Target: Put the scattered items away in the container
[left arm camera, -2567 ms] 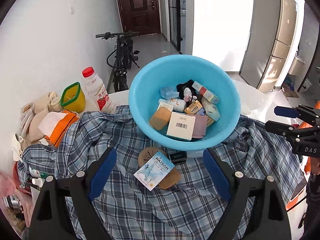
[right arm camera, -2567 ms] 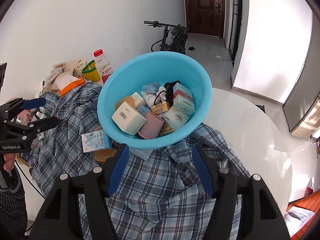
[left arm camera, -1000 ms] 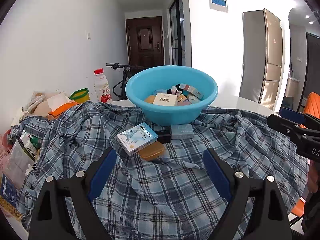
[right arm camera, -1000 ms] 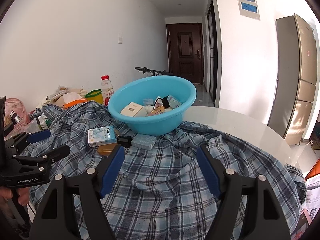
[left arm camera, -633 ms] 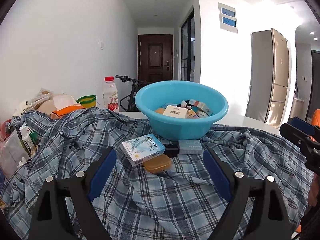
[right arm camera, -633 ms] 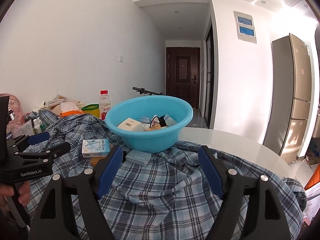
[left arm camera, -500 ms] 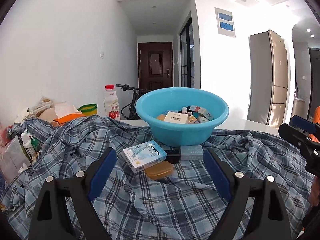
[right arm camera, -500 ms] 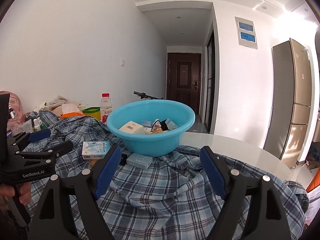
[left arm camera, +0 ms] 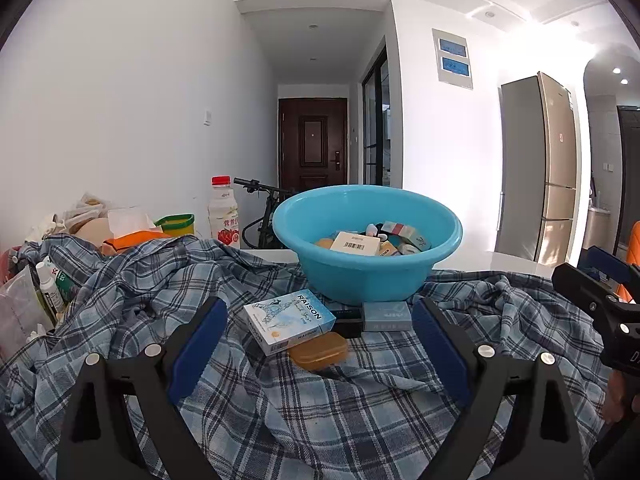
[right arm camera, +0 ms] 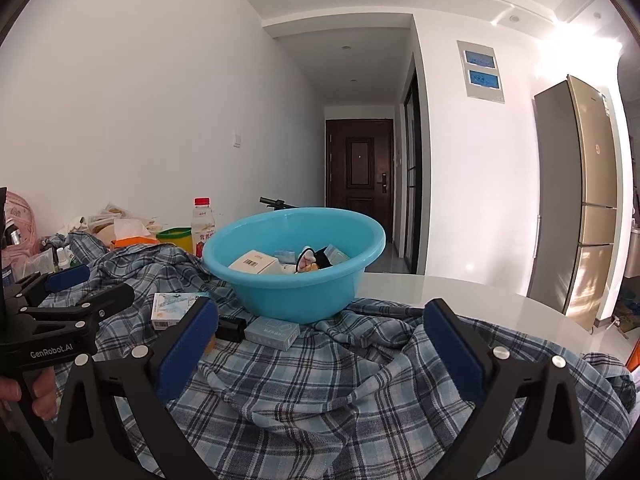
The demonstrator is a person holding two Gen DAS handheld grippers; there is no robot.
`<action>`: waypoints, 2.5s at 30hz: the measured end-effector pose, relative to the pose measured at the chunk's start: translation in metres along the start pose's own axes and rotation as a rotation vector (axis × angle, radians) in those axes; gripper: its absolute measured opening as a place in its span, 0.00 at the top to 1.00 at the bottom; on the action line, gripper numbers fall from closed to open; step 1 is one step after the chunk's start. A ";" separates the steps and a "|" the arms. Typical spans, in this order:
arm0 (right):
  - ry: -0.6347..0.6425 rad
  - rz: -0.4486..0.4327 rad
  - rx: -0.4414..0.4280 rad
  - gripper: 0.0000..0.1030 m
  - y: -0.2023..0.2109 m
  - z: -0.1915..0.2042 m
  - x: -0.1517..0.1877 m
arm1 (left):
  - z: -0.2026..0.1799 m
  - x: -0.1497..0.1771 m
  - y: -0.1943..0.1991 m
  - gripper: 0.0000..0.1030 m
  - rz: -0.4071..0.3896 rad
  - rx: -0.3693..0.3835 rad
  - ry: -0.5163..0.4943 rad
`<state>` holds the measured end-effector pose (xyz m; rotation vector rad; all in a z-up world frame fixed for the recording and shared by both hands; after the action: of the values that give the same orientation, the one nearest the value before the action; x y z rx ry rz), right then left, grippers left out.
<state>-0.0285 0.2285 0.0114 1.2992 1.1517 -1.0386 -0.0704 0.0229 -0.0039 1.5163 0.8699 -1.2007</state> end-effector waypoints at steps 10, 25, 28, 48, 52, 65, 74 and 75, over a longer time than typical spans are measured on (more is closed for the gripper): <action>0.027 0.050 -0.029 0.01 -0.006 0.011 0.013 | 0.001 0.004 0.001 0.00 -0.023 0.041 0.018; 0.023 0.155 -0.004 0.01 -0.020 0.007 0.026 | 0.000 0.010 -0.010 0.00 0.030 0.022 0.012; 0.010 0.174 0.003 0.01 -0.023 0.004 0.027 | 0.001 0.010 -0.010 0.00 0.029 0.021 0.012; -0.012 0.145 0.020 0.00 -0.019 -0.002 0.023 | 0.002 0.010 -0.010 0.00 0.029 0.016 0.014; -0.013 0.148 0.019 0.00 -0.019 -0.002 0.024 | 0.003 0.009 -0.009 0.00 0.028 0.006 0.017; -0.014 0.148 0.019 0.00 -0.019 -0.002 0.024 | 0.003 0.009 -0.009 0.00 0.028 0.003 0.018; -0.014 0.148 0.019 0.00 -0.019 -0.002 0.024 | 0.003 0.009 -0.009 0.00 0.028 0.003 0.018; -0.014 0.148 0.019 0.00 -0.019 -0.002 0.024 | 0.003 0.009 -0.009 0.00 0.028 0.003 0.018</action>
<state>-0.0437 0.2319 -0.0152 1.3686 1.0218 -0.9502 -0.0773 0.0216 -0.0151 1.5387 0.8568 -1.1703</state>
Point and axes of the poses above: each gripper's, at about its wrist camera, not at the fingertips, and y roughly against the way its jaws point, z to its left, x to its underside, the point moved 8 cm from there along -y, roughly the way its jaws point, and after that the axes turned 9 degrees about x, right-handed, at the moved point
